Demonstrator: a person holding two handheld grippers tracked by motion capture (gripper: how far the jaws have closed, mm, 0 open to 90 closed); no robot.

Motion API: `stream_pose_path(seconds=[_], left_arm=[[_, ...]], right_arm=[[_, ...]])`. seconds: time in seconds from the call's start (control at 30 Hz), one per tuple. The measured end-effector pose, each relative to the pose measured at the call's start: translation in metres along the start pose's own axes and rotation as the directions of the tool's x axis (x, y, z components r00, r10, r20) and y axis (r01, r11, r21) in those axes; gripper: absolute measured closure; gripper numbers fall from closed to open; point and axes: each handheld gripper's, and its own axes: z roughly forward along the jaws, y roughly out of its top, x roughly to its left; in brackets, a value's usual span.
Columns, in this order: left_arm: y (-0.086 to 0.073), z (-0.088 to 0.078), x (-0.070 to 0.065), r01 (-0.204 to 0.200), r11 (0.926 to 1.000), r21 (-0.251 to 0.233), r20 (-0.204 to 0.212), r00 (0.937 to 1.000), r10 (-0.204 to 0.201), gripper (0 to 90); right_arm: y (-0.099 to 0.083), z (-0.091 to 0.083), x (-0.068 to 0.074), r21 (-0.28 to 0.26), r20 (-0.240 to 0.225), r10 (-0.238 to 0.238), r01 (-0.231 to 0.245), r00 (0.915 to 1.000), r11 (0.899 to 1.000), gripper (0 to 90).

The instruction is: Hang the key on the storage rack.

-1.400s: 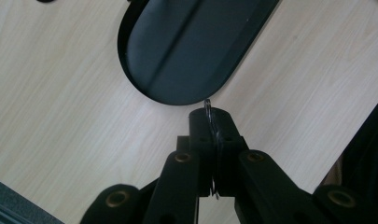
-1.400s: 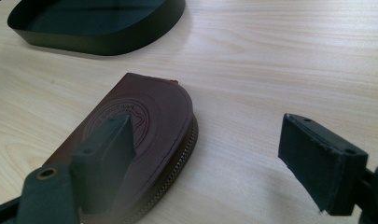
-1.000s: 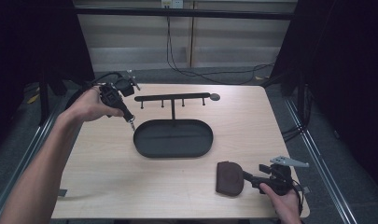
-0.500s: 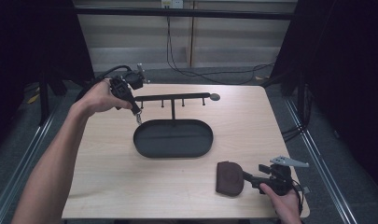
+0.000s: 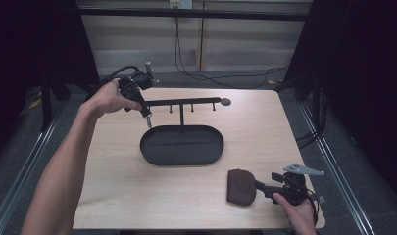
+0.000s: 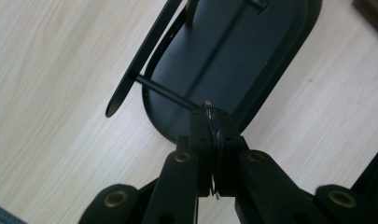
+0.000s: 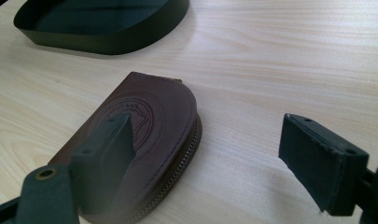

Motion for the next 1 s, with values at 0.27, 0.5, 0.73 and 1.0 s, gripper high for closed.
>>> stream_pose_path(seconds=[0.27,0.5,0.73,1.0], left_arm=[[0.001,-0.003,0.007,0.022,0.9997,0.002,-0.026,0.9994,-0.022,88.2],[0.004,0.002,0.011,0.040,0.9992,0.008,-0.054,0.9978,-0.039,88.1],[0.001,-0.002,0.011,0.040,0.9992,0.005,-0.065,0.9971,-0.040,85.5],[-0.008,-0.005,0.010,0.059,0.9982,-0.015,-0.061,0.9964,-0.059,77.1]], right_arm=[[0.000,0.000,0.000,0.002,-0.003,0.001,-0.001,1.0000,1.000,17.5],[0.000,0.000,0.000,0.002,-0.004,0.001,-0.001,1.0000,1.000,17.5],[0.000,0.001,0.000,0.005,-0.003,-0.001,0.001,1.0000,1.000,17.5],[0.001,0.002,0.001,0.009,-0.003,-0.004,0.004,1.0000,1.000,17.5]])
